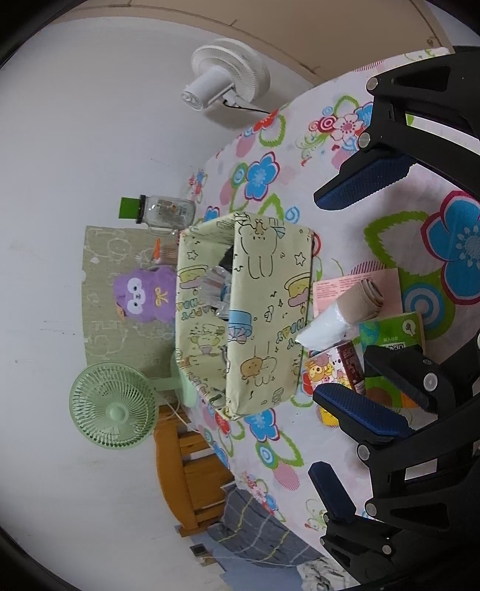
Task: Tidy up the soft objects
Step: 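Withdraw both tools from the box back toward the remaining items, then grasp the yellow cartoon-print package with the left tool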
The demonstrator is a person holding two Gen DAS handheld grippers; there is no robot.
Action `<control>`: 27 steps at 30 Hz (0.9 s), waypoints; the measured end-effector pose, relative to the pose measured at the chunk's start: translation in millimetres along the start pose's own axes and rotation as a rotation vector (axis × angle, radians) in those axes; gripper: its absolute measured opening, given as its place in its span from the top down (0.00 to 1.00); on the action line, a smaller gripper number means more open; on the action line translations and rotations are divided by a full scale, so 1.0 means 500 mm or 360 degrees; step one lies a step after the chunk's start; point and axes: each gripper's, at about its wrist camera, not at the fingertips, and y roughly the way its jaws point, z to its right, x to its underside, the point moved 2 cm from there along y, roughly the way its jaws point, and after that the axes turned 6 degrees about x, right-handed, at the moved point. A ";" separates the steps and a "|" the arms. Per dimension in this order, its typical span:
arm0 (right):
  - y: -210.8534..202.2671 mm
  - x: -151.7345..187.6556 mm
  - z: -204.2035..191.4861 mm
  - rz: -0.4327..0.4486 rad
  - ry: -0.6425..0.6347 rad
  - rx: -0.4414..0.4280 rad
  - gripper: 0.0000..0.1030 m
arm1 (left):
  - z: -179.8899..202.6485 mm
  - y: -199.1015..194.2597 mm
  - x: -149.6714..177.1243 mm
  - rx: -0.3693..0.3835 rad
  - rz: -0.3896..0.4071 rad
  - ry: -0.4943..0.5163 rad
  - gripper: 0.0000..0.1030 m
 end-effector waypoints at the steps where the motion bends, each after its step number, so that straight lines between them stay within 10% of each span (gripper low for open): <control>1: 0.005 0.001 0.000 -0.0008 0.0000 0.0001 0.06 | -0.002 0.003 0.001 -0.0005 -0.0007 -0.0003 0.02; 27: 0.110 0.012 0.007 -0.0188 0.0035 -0.0014 0.07 | -0.039 0.096 0.002 -0.0102 -0.0173 -0.0029 0.02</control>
